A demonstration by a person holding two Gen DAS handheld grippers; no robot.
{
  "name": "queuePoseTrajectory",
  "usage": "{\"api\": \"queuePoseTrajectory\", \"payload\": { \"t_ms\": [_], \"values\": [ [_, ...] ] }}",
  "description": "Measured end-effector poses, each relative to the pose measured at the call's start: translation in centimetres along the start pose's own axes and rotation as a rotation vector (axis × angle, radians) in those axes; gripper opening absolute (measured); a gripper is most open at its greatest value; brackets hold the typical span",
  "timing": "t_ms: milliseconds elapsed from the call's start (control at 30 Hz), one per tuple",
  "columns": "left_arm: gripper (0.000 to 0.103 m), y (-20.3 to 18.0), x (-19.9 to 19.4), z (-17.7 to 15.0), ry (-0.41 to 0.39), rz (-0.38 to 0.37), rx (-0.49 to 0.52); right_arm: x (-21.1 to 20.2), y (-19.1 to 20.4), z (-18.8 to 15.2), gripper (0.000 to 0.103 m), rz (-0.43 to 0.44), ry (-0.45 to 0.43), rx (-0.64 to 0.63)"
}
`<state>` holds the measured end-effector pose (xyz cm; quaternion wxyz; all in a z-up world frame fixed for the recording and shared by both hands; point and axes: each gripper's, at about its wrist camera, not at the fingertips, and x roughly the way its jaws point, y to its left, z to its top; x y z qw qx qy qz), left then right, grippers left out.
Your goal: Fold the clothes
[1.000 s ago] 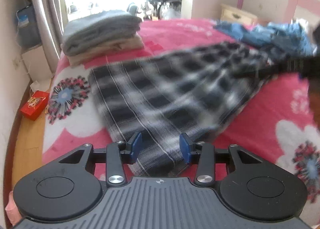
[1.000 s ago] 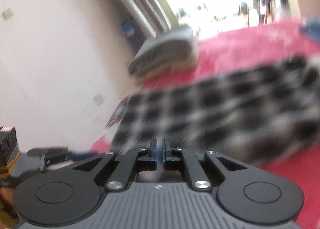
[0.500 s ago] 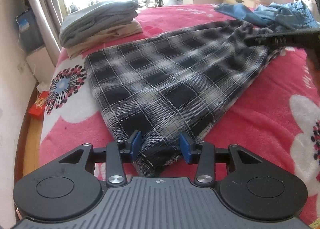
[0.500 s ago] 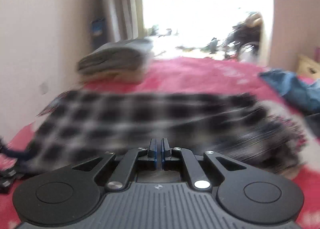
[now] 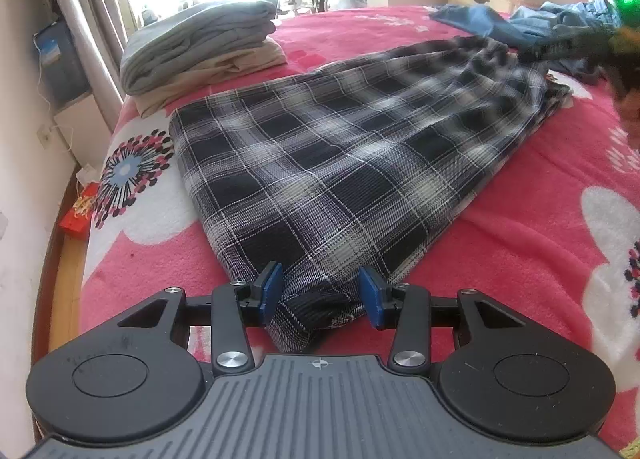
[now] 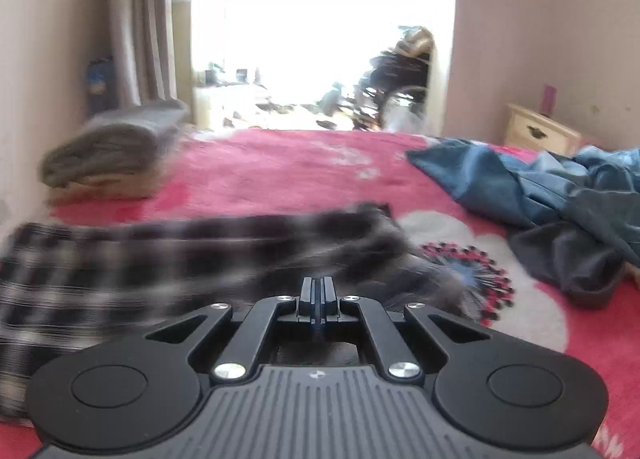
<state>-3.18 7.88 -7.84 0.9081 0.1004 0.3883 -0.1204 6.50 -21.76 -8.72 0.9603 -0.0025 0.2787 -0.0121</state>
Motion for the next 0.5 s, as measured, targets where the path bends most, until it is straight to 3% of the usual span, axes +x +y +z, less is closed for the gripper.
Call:
{"api": "queuePoseTrajectory", "payload": {
  "t_ms": [367,500],
  "values": [
    [0.043,0.1,0.2,0.0,-0.001,-0.001,-0.003,0.8,-3.7,1.1,0.002,-0.034,0.004,0.12],
    [0.043,0.0,0.1,0.0,0.0,0.002,-0.004,4.5,-3.7,3.2,0.002,-0.001,-0.001,0.1]
  ]
}}
